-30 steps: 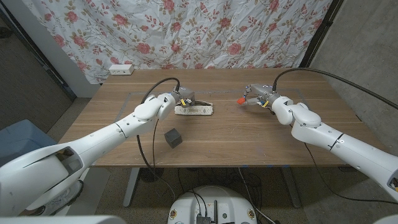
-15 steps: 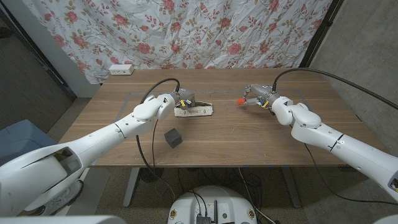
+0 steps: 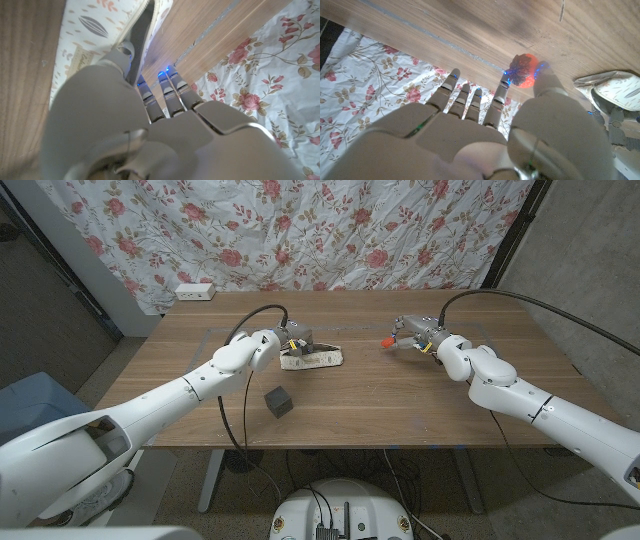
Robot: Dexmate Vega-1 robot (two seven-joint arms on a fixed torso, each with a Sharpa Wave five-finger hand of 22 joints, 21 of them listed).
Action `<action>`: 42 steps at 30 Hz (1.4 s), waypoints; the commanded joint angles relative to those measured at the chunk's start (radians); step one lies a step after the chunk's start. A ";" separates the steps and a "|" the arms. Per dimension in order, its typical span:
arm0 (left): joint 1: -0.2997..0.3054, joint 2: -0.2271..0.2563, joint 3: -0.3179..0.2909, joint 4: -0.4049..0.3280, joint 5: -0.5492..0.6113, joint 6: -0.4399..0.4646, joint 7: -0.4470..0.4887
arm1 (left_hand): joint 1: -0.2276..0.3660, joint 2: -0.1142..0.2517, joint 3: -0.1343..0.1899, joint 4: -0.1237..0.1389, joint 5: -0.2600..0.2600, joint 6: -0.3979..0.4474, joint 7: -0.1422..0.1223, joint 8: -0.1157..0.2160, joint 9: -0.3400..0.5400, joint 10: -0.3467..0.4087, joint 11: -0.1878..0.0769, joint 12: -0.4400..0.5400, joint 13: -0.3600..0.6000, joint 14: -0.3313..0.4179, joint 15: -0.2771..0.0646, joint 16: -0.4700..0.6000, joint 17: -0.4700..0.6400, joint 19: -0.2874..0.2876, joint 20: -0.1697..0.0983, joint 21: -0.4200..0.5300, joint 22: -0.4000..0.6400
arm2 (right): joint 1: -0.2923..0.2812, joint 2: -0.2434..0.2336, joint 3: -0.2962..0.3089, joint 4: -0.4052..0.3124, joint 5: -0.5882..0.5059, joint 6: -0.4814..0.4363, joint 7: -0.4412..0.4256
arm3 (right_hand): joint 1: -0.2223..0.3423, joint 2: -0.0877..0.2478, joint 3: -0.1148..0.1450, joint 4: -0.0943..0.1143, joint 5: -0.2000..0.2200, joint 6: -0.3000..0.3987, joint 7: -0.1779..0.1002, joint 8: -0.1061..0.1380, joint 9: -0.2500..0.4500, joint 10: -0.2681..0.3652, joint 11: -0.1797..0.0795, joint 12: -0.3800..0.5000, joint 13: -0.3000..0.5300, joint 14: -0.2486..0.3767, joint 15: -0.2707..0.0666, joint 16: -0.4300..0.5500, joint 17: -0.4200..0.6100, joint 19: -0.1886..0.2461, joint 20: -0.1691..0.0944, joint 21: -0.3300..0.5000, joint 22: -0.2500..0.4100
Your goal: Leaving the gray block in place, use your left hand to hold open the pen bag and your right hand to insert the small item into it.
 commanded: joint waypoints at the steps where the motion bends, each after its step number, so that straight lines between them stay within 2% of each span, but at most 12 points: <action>1: 0.005 0.012 -0.035 -0.027 -0.049 0.031 -0.043 | -0.027 0.001 -0.015 0.006 -0.003 -0.019 -0.001 -0.005 0.005 -0.013 0.003 -0.005 0.005 -0.006 -0.149 0.001 0.002 -0.005 0.004 -0.002 0.001 | 0.012 0.007 -0.007 0.008 -0.006 0.005 0.004 | 0.004 0.006 -0.003 0.002 0.006 0.033 -0.021 0.004 0.005 0.008 0.001 0.000 0.002 0.007 0.000 0.002 0.004 0.002 0.007 -0.002 0.005; 2: 0.005 0.012 -0.037 -0.029 -0.055 0.035 -0.049 | -0.048 0.007 -0.027 0.011 -0.004 -0.028 -0.001 -0.006 0.004 -0.018 0.004 -0.005 0.005 -0.010 -0.150 0.001 0.002 -0.006 0.005 -0.003 0.001 | 0.012 0.009 -0.007 0.008 -0.007 0.002 0.005 | 0.004 0.006 -0.003 0.002 0.006 0.032 -0.021 0.004 0.005 0.007 0.001 0.000 0.002 0.007 0.000 0.002 0.004 0.002 0.007 -0.002 0.005; 6: 0.001 0.013 -0.039 -0.030 -0.072 0.042 -0.069 | -0.061 0.007 -0.037 0.011 -0.005 -0.040 -0.001 -0.008 0.003 -0.028 0.004 -0.007 0.005 -0.012 -0.147 0.001 0.001 -0.008 0.004 -0.003 0.001 | 0.015 0.010 -0.008 0.008 -0.007 0.000 0.008 | 0.004 0.007 -0.003 0.002 0.006 0.032 -0.021 0.004 0.005 0.007 0.001 0.000 0.002 0.007 0.001 0.002 0.004 0.002 0.007 -0.002 0.005; 7: -0.002 0.016 -0.038 -0.028 -0.077 0.032 -0.072 | -0.078 0.001 -0.048 0.012 -0.007 -0.044 -0.001 -0.007 0.002 -0.031 0.005 -0.006 0.004 -0.013 -0.147 0.001 0.000 -0.009 0.003 -0.004 0.000 | 0.016 0.009 -0.009 0.008 -0.008 0.003 0.009 | 0.004 0.007 -0.003 0.002 0.006 0.032 -0.021 0.004 0.005 0.007 0.001 -0.001 0.002 0.007 0.000 0.002 0.004 0.003 0.006 -0.002 0.005; 21: -0.015 0.018 -0.032 -0.010 -0.123 0.009 -0.096 | -0.123 -0.021 -0.081 0.010 -0.007 -0.066 -0.001 -0.008 -0.001 -0.037 0.004 -0.005 0.003 -0.020 -0.146 0.000 -0.001 -0.015 -0.006 -0.006 -0.001 | 0.018 0.009 -0.012 0.006 -0.011 0.000 0.017 | 0.003 0.007 -0.005 0.001 0.006 0.031 -0.021 0.003 0.004 0.008 0.001 -0.001 0.002 0.007 0.003 0.001 0.005 0.002 0.007 -0.002 0.005; 42: -0.051 0.023 -0.028 -0.006 -0.192 0.005 -0.182 | -0.258 -0.018 -0.138 0.032 -0.007 -0.162 -0.001 -0.018 -0.008 -0.098 0.009 -0.011 0.001 -0.067 -0.130 -0.002 0.001 -0.059 -0.008 -0.015 -0.001 | 0.010 0.005 -0.007 -0.008 -0.017 -0.009 0.017 | 0.003 0.011 -0.007 0.002 0.007 0.030 -0.021 0.002 0.004 0.008 0.000 -0.002 0.003 0.007 0.001 0.001 0.006 0.002 0.005 -0.002 0.005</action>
